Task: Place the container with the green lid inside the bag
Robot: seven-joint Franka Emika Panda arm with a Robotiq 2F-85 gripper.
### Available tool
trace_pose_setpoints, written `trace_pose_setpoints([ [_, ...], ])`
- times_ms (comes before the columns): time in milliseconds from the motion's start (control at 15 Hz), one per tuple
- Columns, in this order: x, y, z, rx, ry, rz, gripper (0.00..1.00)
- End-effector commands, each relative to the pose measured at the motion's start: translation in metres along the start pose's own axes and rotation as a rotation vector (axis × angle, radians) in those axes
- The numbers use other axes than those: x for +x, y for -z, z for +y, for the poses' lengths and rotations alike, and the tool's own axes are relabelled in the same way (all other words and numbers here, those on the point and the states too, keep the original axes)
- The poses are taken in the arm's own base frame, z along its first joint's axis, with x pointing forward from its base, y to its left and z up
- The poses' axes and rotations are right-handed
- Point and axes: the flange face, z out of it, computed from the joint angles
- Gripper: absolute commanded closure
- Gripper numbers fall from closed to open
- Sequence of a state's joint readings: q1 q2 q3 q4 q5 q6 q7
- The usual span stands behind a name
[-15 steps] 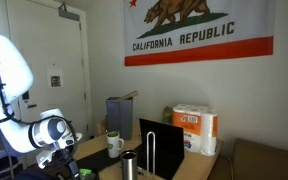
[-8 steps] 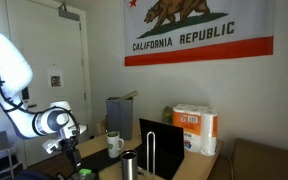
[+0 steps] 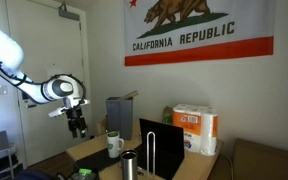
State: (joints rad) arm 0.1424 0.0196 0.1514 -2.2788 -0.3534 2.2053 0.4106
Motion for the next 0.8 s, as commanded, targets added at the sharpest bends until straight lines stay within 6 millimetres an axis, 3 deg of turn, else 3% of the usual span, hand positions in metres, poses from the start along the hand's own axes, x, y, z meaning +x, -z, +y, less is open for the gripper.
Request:
trace_pose_setpoints([
  [0, 0.021, 0.052, 0.002, -0.009, 0.072, 0.01, 0.0],
  [200, 0.039, 0.084, -0.004, -0.001, 0.115, 0.066, 0.0],
  [267, 0.03, 0.069, 0.001, -0.011, 0.084, 0.066, 0.0],
  [400, 0.035, 0.082, -0.002, -0.008, 0.096, 0.089, 0.0],
  [733, 0.037, 0.08, -0.005, -0.007, 0.1, 0.084, 0.0],
])
